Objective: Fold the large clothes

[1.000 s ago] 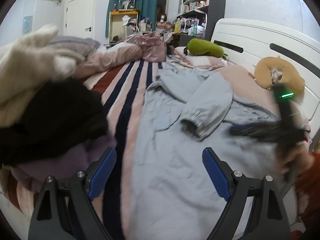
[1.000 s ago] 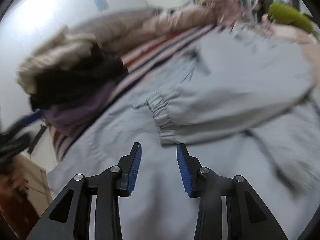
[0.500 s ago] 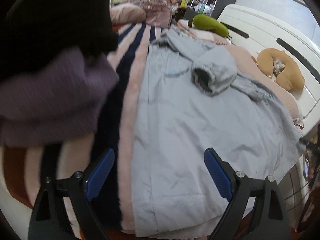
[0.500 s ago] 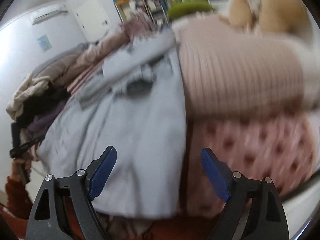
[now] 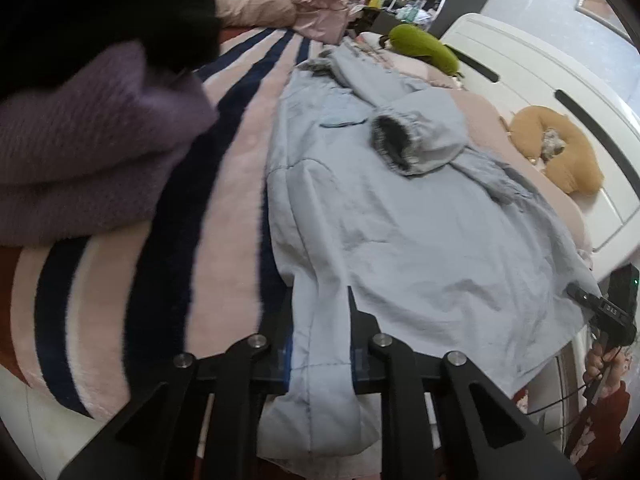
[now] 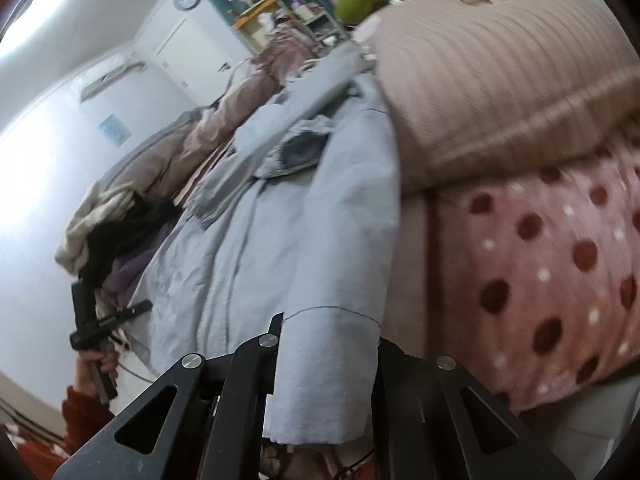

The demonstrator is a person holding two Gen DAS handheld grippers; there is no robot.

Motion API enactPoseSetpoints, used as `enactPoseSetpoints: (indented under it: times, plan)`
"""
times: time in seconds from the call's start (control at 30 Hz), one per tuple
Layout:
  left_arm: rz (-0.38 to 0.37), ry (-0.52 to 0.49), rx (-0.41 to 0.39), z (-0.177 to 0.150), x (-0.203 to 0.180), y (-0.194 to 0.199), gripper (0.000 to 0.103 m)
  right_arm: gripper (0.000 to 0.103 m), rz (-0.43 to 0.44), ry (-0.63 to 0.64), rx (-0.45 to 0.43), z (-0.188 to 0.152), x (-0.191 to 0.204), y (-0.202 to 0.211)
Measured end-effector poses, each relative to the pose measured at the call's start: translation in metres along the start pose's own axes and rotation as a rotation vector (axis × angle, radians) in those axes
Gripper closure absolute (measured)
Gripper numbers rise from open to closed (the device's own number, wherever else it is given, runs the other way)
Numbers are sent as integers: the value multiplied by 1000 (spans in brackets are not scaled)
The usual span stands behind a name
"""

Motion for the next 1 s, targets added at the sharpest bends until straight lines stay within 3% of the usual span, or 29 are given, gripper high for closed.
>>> enactPoseSetpoints:
  times: [0.23,0.57,0.7,0.8,0.87,0.97,1.0]
  plan:
    - [11,12,-118,23,-14,36,95,102,148,3,-112,17,30,28]
    - [-5,-57,-317,71,-45,103,97,103,182,95,-238,37,67,80]
    - [28,-69,-377,79,-55,124,97,103,135,139,-295,39,81,103]
    - [31,-79,-375,84,-58,126,97,103,93,145,-287,41,81,104]
    - [39,-87,-355,83,-58,120,96,102,72,98,-235,42,70,96]
    - [38,-62,-287,72,-49,101,95,94,-12,34,-154,33,41,77]
    - [39,-50,-269,66,-44,94,93,85,-36,16,-131,27,31,70]
Point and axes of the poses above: each gripper's, at about its wrist camera, not at the fingertips, and y roughly against the way its jaws point, x to its left, z to its top, the point moved 4 cm from there along -y, roughly the way its jaws point, and after that the axes turned 12 degrees about -y, right-handed, at the moved point
